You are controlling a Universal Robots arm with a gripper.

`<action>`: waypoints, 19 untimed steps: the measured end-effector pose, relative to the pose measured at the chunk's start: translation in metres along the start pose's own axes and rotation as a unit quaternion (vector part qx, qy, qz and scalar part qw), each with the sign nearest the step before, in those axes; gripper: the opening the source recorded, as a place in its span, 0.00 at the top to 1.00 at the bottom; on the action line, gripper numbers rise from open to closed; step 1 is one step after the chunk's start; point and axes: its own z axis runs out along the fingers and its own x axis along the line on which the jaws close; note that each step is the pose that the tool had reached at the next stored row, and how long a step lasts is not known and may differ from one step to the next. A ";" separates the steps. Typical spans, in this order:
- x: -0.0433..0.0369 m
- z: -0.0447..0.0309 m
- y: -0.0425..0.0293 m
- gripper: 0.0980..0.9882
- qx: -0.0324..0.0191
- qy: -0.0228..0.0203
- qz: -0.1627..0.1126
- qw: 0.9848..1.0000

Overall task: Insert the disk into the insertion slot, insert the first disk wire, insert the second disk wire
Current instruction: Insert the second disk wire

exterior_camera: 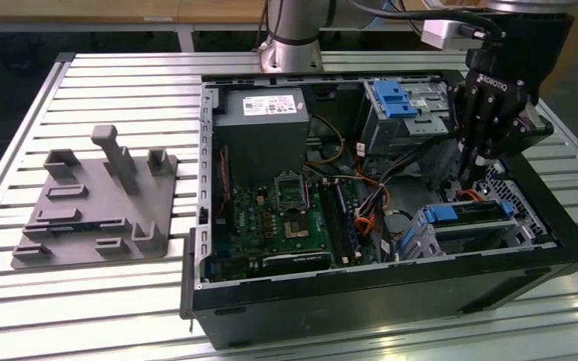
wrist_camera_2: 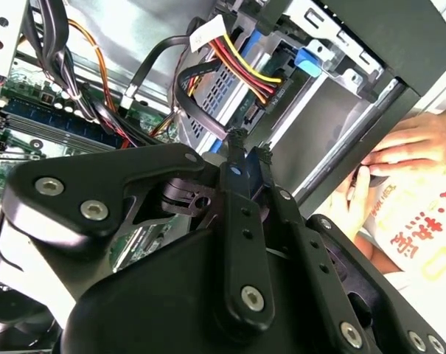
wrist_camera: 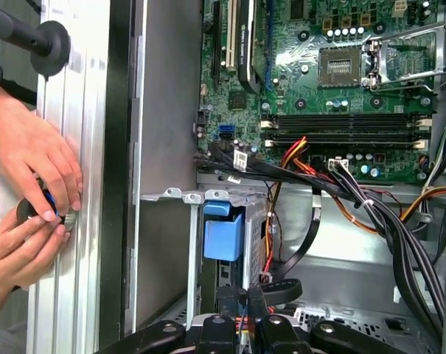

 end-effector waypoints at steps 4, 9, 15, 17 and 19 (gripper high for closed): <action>-0.0006 0.0016 0.0012 0.87 -0.002 0.000 0.007 1.000; -0.0013 0.0041 0.0012 0.87 -0.003 0.000 0.008 1.000; -0.0013 0.0054 0.0015 0.87 -0.003 0.000 0.008 1.000; -0.0013 0.0056 0.0020 0.87 -0.003 0.000 0.008 1.000; -0.0013 0.0061 0.0022 0.87 -0.003 0.001 0.008 1.000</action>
